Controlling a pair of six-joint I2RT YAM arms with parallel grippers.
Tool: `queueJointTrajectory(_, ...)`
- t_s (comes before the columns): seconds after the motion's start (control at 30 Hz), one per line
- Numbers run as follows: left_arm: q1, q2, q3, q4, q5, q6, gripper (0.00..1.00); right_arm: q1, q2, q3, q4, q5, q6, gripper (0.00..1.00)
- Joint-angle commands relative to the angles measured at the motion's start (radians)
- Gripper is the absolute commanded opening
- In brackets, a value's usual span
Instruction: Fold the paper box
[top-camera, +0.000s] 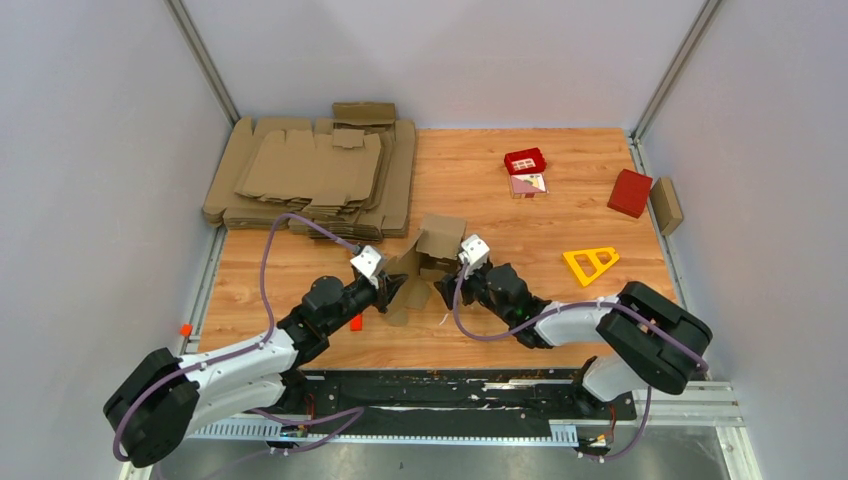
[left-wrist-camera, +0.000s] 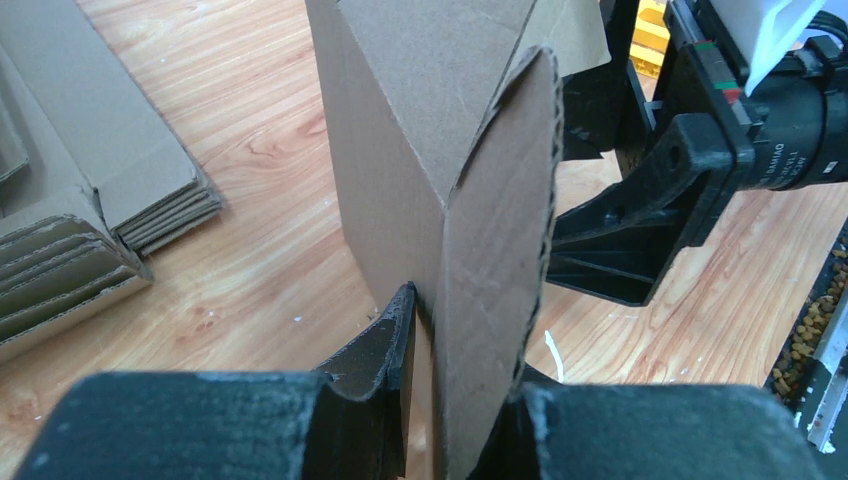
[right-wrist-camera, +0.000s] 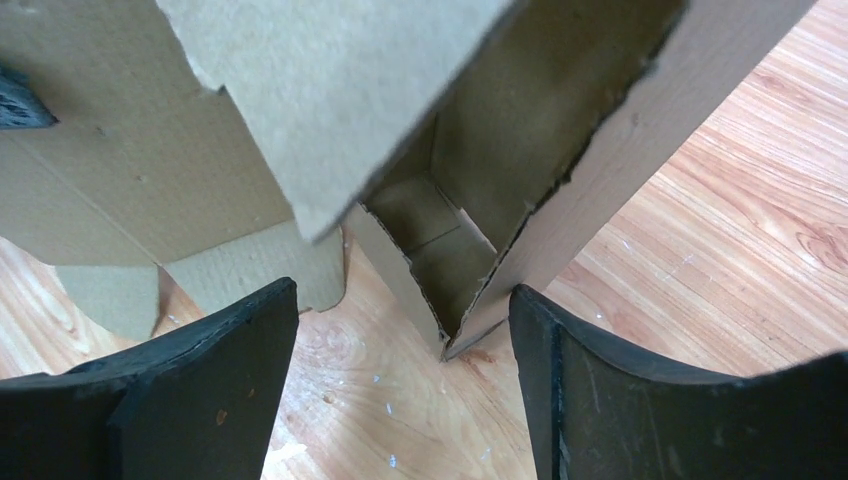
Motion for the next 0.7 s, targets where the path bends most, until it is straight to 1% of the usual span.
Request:
queueJointTrajectory(0.0, -0.004, 0.004, 0.022, 0.046, 0.020, 0.008, 0.20, 0.009, 0.026, 0.035, 0.017, 0.057, -0.030, 0.76)
queueJointTrajectory(0.1, -0.004, 0.003, 0.022, 0.043, 0.016, 0.009, 0.21, 0.007, 0.025, 0.020, 0.041, 0.109, -0.019, 0.76)
queueJointTrajectory(0.23, -0.005, 0.003, 0.022, 0.042, 0.015, 0.012, 0.21, 0.006, 0.031, 0.021, 0.054, 0.136, -0.024, 0.76)
queueJointTrajectory(0.43, -0.004, 0.002, 0.021, 0.038, 0.011, 0.018, 0.21, -0.001, 0.052, 0.032, 0.092, 0.129, -0.067, 0.82)
queueJointTrajectory(0.5, -0.004, 0.002, 0.020, 0.038, 0.010, 0.018, 0.21, -0.003, 0.057, 0.032, 0.100, 0.134, -0.067, 0.88)
queueJointTrajectory(0.57, -0.004, 0.001, 0.022, 0.037, 0.010, 0.019, 0.21, -0.010, 0.053, 0.010, 0.141, 0.145, -0.049, 0.99)
queueJointTrajectory(0.67, -0.004, -0.002, 0.022, 0.034, 0.006, 0.021, 0.21, -0.037, 0.031, -0.028, 0.172, 0.136, -0.047, 1.00)
